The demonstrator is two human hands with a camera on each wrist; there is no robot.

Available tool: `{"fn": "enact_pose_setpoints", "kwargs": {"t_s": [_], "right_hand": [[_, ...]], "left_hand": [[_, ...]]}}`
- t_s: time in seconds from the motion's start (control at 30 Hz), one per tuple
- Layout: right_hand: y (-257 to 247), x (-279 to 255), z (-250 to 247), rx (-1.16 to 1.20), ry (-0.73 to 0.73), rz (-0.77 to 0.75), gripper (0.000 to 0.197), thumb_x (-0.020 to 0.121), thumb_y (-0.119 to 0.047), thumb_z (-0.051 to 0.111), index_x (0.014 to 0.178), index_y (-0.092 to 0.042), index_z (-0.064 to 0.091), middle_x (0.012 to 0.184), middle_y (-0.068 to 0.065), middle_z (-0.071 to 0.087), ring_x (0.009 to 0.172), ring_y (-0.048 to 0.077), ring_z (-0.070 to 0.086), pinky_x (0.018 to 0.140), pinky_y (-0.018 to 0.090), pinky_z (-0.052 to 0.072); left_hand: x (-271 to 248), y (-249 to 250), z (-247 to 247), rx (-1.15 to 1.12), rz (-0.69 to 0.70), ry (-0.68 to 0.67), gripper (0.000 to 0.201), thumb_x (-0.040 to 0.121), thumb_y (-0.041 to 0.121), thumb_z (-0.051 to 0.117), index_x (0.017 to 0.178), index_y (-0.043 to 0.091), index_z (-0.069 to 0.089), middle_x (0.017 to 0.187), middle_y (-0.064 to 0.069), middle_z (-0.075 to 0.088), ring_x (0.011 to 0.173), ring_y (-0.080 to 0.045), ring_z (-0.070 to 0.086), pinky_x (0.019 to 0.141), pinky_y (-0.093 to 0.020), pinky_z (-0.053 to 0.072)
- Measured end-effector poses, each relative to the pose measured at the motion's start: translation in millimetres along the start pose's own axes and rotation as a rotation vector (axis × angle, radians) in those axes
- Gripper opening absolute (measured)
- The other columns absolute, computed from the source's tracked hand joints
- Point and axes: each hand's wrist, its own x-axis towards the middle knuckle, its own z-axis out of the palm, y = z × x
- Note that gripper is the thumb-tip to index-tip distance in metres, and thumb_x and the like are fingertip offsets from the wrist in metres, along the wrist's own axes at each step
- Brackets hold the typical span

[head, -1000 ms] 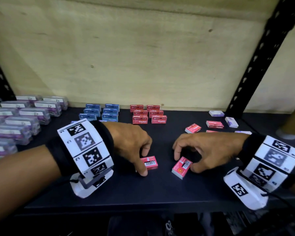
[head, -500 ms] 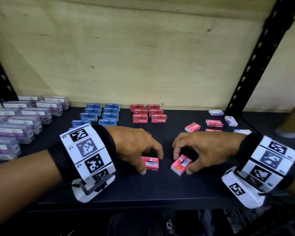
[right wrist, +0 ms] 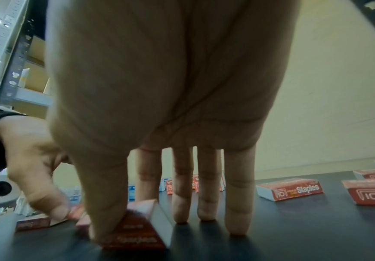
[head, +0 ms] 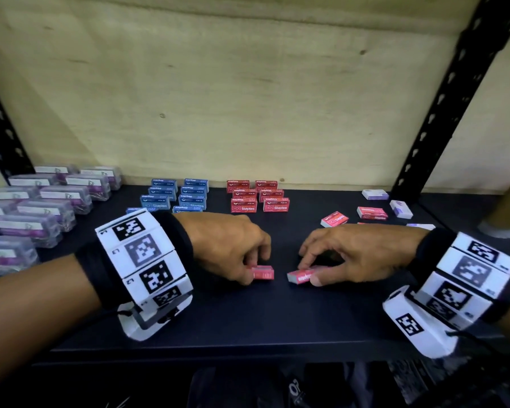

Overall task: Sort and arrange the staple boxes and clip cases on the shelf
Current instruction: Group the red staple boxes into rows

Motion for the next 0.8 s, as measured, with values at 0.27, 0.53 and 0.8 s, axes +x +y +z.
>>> {"fn": "enact_pose_setpoints", "kwargs": {"t_s": [0.27,0.53,0.8], "right_hand": [[4.3,8.0,1.0,-0.071,0.019,0.003,0.032,0.099,-0.050,0.045,0.114,-0.030,0.066,0.123,-0.024,0.052,0.108,0.001,0.057,0.099,0.030,0.045],[4.9,8.8,2.1,-0.072,0.048,-0.019,0.029,0.099,-0.049,0.045,0.109,-0.030,0.066,0.119,-0.020,0.056,0.105,0.003,0.058,0.097,0.032,0.046],[10.1,9.4,0.2,-0.027,0.109,-0.021,0.028,0.094,-0.056,0.050,0.105,-0.036,0.065,0.099,-0.022,0.066,0.093,0.000,0.062,0.087,0.031,0.051]], "left_hand": [[-0.3,-7.4,-5.2,0.004,-0.019,0.003,0.016,0.095,0.029,0.055,0.108,0.031,0.065,0.079,0.020,0.068,0.056,0.017,0.054,0.067,-0.014,0.046],[0.0,-8.6,-6.4,0.000,0.002,-0.015,0.009,0.096,0.029,0.054,0.096,0.036,0.059,0.080,0.017,0.070,0.060,0.016,0.055,0.069,-0.014,0.045],[-1.1,-5.5,-0.4,0.016,-0.033,0.031,0.020,0.094,0.031,0.053,0.111,0.029,0.064,0.090,0.018,0.068,0.082,-0.001,0.063,0.083,-0.027,0.054]]}}
